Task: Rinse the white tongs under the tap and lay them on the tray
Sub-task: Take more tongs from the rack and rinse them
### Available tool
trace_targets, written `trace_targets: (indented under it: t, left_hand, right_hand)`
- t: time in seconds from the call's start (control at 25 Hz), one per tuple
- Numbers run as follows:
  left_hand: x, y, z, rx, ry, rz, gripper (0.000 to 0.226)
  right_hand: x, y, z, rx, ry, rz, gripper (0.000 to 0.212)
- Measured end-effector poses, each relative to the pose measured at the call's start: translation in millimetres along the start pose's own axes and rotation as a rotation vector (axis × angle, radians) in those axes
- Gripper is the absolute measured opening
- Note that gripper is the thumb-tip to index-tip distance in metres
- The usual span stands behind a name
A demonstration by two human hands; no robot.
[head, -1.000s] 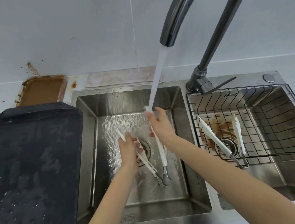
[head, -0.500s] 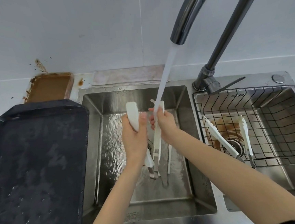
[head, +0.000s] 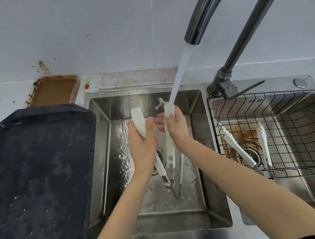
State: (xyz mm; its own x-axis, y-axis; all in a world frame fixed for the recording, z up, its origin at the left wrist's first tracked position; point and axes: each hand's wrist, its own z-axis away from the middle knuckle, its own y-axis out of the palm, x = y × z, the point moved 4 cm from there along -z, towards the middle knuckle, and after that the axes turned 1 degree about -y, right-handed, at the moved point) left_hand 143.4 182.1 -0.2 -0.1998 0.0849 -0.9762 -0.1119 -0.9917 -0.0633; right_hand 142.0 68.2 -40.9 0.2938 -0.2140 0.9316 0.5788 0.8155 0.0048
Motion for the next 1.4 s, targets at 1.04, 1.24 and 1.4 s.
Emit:
trace_targets:
  t: [1.04, 1.24, 1.4]
  left_hand:
    - [10, 59, -34, 0.259, -0.649, 0.565, 0.031]
    - [23, 44, -48, 0.176, -0.558, 0.341, 0.013]
    - [68, 17, -27, 0.175, -0.525, -0.04, 0.019]
  right_hand:
    - [-31, -58, 23, 0.053, 0.405, -0.175, 0.038]
    - [-39, -65, 28, 0.14, 0.276, 0.376, 0.032]
    - [-48, -62, 29, 0.114, 0.253, 0.451, 0.039]
